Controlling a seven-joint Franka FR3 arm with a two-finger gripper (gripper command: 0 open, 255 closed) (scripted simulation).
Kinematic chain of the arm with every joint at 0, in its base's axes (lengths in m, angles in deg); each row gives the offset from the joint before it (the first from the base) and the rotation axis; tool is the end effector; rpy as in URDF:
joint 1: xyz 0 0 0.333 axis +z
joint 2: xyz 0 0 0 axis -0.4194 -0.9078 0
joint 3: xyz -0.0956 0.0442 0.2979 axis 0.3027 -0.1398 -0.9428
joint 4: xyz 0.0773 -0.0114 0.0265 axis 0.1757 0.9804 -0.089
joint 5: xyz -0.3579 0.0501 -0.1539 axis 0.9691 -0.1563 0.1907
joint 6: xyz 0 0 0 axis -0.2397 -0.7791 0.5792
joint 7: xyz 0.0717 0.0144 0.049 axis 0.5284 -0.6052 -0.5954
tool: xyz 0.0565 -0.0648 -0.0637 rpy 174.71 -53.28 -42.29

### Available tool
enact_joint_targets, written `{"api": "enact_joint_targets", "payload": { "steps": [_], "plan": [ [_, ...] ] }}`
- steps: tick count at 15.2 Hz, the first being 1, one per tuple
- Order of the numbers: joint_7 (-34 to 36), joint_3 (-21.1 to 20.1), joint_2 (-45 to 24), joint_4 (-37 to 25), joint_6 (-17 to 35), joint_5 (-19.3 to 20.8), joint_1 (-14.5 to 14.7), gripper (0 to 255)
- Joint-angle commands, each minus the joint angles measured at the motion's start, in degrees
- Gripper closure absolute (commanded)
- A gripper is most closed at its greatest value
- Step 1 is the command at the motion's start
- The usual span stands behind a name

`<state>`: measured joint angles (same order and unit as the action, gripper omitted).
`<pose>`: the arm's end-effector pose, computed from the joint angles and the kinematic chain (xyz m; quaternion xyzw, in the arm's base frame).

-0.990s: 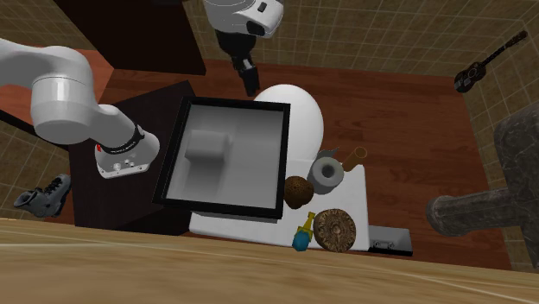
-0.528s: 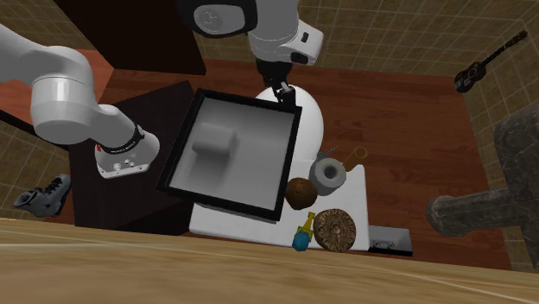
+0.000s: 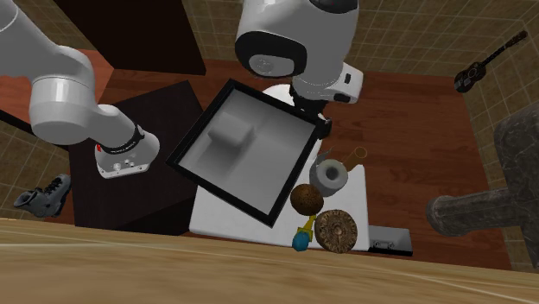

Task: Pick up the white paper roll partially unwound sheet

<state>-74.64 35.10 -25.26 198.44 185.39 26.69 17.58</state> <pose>0.5171 -0.2547 0.4064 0.9990 0.0297 0.0321 0.0019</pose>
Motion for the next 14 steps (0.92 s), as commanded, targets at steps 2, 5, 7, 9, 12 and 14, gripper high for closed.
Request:
{"api": "enact_joint_targets", "payload": {
  "steps": [2, 5, 7, 9, 12, 14],
  "plan": [
    [-4.6, 0.7, -7.7, -6.6, 0.1, -3.8, -2.3, 0],
    [-8.0, 0.1, -14.6, -13.6, -0.4, -7.1, -4.8, 0],
    [-9.9, -0.4, -19.3, -18.9, -1.1, -9.0, -6.6, 0],
    [-10.3, -0.7, -20.3, -19.3, -0.6, -9.3, -6.9, 0],
    [-10.7, -0.9, -21.3, -18.5, 1.2, -9.9, -7.1, 0],
    [-10.9, -1.2, -22.1, -18.1, 2.4, -10.2, -7.2, 0]
  ]
}}
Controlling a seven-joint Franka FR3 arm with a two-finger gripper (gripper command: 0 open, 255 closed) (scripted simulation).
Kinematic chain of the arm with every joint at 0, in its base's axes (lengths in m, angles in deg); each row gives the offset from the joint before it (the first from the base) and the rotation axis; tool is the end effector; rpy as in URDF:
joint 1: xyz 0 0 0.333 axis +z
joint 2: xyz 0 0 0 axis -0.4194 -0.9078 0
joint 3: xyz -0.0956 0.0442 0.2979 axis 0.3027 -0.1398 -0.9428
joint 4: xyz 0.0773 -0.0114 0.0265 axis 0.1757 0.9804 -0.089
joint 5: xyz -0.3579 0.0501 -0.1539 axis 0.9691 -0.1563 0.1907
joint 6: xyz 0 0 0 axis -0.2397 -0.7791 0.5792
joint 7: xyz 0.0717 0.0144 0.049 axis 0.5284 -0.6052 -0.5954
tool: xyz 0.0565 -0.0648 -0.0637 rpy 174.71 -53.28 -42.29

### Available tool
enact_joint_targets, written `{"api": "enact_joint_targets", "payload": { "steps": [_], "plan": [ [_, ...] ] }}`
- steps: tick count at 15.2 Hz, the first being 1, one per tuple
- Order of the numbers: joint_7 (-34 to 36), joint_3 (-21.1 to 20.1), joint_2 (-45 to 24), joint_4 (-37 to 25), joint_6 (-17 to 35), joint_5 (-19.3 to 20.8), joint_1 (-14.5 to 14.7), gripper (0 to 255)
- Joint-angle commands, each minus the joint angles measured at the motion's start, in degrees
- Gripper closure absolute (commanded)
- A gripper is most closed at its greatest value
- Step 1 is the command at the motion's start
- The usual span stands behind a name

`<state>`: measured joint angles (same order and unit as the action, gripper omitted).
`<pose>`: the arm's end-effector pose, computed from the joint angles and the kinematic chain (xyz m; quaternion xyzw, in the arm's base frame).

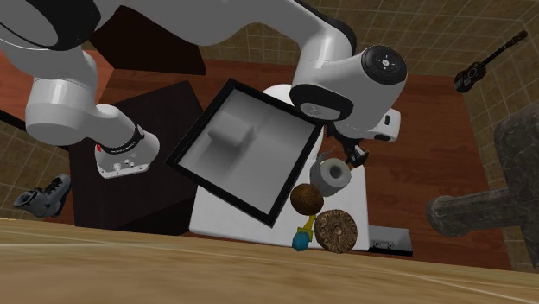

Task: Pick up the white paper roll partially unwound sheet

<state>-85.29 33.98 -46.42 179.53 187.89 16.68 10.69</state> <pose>0.5849 -0.3370 0.3412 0.9979 0.0390 0.0524 0.0021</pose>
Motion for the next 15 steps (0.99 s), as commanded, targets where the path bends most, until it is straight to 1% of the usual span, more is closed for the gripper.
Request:
{"api": "enact_joint_targets", "payload": {
  "steps": [1, 3, 4, 5, 12, 13, 15],
  "plan": [
    [-0.5, -0.2, -1.5, 1.2, 0.8, -0.5, -0.4, 0],
    [-0.4, -0.4, -1.5, 1.2, 0.8, -0.4, -0.5, 0],
    [-0.9, -0.3, -1.9, 0.1, 0.1, -0.5, -1.1, 255],
    [-0.8, -0.3, -2.5, -1.8, -1.3, -0.5, -1.4, 255],
    [-1.0, -0.3, -2.2, -0.8, -0.6, -0.5, -1.3, 255],
    [-0.4, -0.4, -1.5, 1.2, 0.8, -0.4, -0.5, 255],
    [-0.2, -0.2, -0.7, 0.8, -0.4, 0.0, -0.4, 255]
  ]
}}
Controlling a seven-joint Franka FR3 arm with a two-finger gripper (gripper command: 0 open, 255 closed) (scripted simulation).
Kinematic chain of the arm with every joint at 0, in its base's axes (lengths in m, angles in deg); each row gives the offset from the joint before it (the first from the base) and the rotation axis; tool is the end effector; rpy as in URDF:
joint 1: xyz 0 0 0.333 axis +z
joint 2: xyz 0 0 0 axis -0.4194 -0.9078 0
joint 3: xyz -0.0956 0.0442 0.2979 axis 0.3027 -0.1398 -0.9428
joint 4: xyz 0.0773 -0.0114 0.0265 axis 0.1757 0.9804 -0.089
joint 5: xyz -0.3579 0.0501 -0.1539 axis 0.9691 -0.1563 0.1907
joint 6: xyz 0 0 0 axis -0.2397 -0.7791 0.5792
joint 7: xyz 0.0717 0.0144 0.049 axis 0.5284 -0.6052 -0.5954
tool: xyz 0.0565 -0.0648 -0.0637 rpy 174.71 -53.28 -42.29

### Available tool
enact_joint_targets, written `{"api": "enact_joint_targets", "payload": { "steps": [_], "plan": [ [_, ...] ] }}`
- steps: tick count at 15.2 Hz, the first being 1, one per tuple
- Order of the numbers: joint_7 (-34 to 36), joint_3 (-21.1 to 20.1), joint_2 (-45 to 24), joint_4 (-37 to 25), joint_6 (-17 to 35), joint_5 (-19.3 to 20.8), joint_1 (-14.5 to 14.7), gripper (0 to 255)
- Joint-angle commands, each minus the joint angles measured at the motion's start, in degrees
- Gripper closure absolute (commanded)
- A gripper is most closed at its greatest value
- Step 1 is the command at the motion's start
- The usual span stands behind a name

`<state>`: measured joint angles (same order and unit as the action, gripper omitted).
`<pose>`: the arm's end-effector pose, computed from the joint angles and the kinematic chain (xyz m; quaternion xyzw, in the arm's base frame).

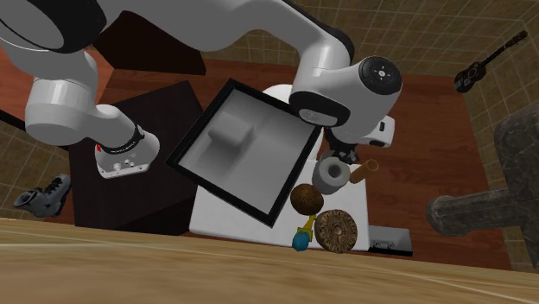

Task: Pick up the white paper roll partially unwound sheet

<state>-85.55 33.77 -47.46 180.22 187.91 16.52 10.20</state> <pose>0.5802 -0.3392 0.3237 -0.9985 -0.0366 -0.0398 0.0051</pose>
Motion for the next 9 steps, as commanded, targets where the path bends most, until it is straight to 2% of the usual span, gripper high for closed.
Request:
{"api": "enact_joint_targets", "payload": {
  "steps": [1, 9],
  "plan": [
    [0.2, 0.2, 0.7, -0.1, -1.0, 0.3, 0.1, 255],
    [1.3, 0.8, 3.4, -2.5, -5.9, 1.7, 0.5, 255]
  ]
}}
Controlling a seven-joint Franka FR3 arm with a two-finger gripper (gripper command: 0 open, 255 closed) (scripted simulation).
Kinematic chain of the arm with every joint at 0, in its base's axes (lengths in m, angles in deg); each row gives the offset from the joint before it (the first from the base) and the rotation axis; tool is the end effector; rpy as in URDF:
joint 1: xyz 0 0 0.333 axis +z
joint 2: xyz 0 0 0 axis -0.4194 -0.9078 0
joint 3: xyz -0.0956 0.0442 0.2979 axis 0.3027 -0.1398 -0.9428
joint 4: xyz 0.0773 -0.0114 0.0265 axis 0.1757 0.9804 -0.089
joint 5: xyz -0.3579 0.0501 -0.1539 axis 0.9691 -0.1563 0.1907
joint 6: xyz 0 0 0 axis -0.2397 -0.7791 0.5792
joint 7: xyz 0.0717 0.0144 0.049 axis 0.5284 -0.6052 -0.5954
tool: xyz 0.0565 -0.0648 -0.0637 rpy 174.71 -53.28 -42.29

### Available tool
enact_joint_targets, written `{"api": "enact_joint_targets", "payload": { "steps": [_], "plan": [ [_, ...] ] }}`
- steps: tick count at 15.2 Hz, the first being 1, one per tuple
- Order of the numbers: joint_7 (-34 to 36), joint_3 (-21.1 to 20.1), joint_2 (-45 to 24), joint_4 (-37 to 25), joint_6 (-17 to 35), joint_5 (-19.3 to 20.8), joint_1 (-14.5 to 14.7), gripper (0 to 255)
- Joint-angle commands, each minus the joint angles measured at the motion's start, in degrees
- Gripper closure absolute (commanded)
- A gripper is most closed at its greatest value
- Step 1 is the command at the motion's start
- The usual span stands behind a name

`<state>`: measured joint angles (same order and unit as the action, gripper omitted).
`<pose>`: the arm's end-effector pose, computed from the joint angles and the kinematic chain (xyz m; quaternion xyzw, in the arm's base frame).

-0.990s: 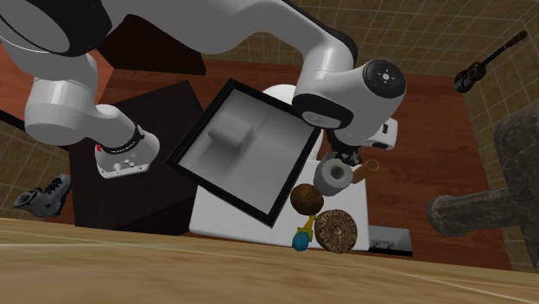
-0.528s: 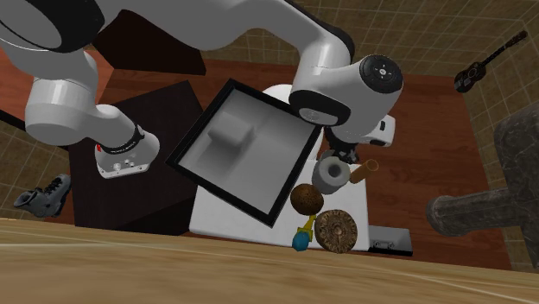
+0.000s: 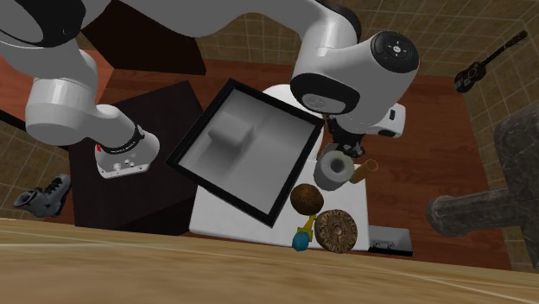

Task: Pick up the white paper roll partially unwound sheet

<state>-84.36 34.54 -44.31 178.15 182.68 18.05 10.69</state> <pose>0.5793 -0.3379 0.3682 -0.9986 -0.0368 -0.0385 0.0061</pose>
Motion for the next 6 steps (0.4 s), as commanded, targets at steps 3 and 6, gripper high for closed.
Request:
{"api": "enact_joint_targets", "payload": {
  "steps": [3, 6],
  "plan": [
    [0.5, 0.3, 1.1, -1.6, -2.5, 0.6, 0.1, 255],
    [0.6, 0.4, 1.4, -2.0, -3.3, 0.7, 0.1, 255]
  ]
}}
